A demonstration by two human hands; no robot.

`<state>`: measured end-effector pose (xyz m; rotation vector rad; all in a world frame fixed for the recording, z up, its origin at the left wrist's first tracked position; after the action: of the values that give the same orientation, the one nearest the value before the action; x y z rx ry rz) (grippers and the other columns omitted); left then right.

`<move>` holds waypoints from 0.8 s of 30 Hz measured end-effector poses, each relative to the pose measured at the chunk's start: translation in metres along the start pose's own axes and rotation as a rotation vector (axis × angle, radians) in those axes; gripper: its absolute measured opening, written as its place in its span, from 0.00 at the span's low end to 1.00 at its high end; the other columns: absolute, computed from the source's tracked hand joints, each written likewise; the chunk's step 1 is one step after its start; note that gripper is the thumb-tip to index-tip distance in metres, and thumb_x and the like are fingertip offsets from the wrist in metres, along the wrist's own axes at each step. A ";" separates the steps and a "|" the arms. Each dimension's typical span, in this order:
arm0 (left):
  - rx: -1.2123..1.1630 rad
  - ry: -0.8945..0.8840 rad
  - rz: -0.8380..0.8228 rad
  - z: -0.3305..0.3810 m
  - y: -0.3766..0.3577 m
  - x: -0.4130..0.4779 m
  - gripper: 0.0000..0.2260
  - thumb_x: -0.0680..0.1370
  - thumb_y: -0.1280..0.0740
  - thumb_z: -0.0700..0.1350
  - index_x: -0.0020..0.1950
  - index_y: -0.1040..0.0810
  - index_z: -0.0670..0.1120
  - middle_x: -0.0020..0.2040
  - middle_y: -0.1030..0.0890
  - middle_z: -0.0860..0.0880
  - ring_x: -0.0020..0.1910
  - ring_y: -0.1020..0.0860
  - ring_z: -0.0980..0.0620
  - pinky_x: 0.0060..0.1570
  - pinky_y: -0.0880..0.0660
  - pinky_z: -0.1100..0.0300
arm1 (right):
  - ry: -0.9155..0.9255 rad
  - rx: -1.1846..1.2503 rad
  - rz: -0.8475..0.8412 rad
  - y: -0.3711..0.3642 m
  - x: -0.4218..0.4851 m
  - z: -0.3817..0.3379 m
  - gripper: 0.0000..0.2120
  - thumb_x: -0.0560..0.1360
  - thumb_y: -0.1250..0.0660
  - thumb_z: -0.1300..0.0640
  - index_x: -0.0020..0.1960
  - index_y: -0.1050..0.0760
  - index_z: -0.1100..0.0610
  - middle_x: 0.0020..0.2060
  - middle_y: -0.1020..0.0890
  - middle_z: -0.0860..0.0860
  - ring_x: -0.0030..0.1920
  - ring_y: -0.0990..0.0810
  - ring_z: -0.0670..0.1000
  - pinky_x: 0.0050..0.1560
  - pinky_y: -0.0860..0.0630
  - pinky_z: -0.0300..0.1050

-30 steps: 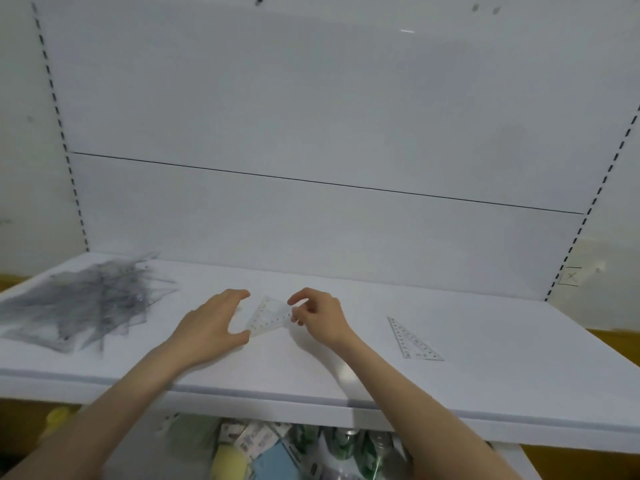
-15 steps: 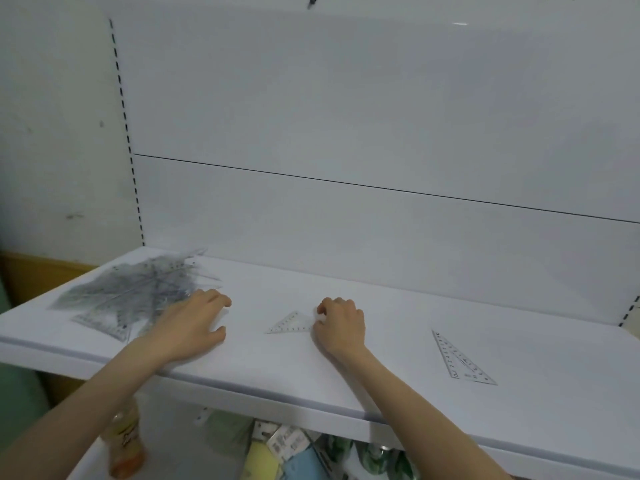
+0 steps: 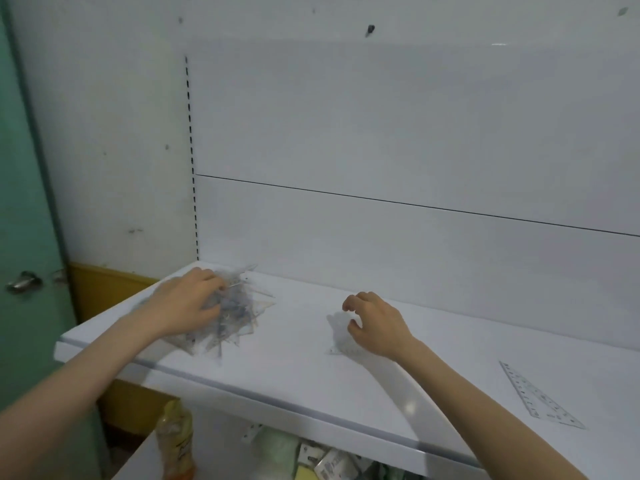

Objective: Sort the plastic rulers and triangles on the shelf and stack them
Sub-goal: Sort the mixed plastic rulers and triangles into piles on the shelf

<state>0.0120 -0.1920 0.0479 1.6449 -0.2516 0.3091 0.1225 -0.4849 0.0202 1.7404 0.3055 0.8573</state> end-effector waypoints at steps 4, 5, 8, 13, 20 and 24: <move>-0.046 0.085 0.000 -0.068 0.006 -0.005 0.14 0.77 0.37 0.53 0.62 0.27 0.53 0.62 0.27 0.53 0.60 0.30 0.54 0.55 0.27 0.56 | 0.026 0.070 0.007 -0.013 0.037 -0.045 0.16 0.76 0.44 0.64 0.61 0.26 0.57 0.55 0.22 0.51 0.58 0.27 0.51 0.49 0.28 0.45; -0.057 0.097 -0.008 -0.083 0.003 -0.006 0.13 0.77 0.37 0.53 0.61 0.26 0.53 0.61 0.26 0.53 0.59 0.30 0.54 0.55 0.27 0.56 | 0.035 0.087 0.008 -0.017 0.046 -0.058 0.16 0.76 0.44 0.65 0.60 0.25 0.57 0.55 0.22 0.51 0.58 0.27 0.51 0.50 0.28 0.46; -0.090 0.106 -0.022 -0.124 -0.007 -0.006 0.13 0.77 0.36 0.53 0.60 0.25 0.52 0.59 0.25 0.54 0.57 0.29 0.56 0.55 0.27 0.59 | 0.062 0.112 -0.010 -0.031 0.077 -0.100 0.15 0.77 0.44 0.64 0.59 0.23 0.57 0.54 0.21 0.52 0.56 0.25 0.52 0.51 0.27 0.47; -0.191 0.061 -0.070 -0.170 -0.039 -0.004 0.13 0.78 0.36 0.54 0.60 0.24 0.52 0.59 0.24 0.54 0.56 0.30 0.58 0.55 0.31 0.61 | -0.010 0.181 -0.068 -0.056 0.114 -0.160 0.09 0.77 0.40 0.55 0.50 0.21 0.56 0.45 0.19 0.50 0.48 0.23 0.53 0.47 0.24 0.49; -0.391 -0.222 -0.175 -0.156 -0.057 0.000 0.29 0.67 0.41 0.74 0.59 0.25 0.57 0.56 0.26 0.60 0.56 0.30 0.63 0.57 0.30 0.61 | -0.179 0.083 -0.193 -0.075 0.115 -0.199 0.20 0.70 0.34 0.34 0.36 0.29 0.51 0.37 0.21 0.49 0.42 0.22 0.51 0.39 0.28 0.44; -0.366 -0.383 -0.222 -0.132 -0.069 0.001 0.41 0.59 0.47 0.80 0.62 0.29 0.56 0.57 0.30 0.60 0.56 0.33 0.60 0.57 0.33 0.62 | -0.234 -0.136 -0.301 -0.073 0.101 -0.215 0.29 0.64 0.34 0.27 0.41 0.26 0.54 0.39 0.23 0.49 0.42 0.25 0.52 0.41 0.28 0.45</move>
<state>0.0297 -0.0536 -0.0048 1.3408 -0.3855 -0.2156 0.0631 -0.2438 0.0186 1.5980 0.3340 0.4419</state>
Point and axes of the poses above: each hand's wrist, its own x-axis towards the middle knuckle, its own y-axis out of the back of the hand, z = x × y, the point moved 4 cm from there along x, towards the middle knuckle
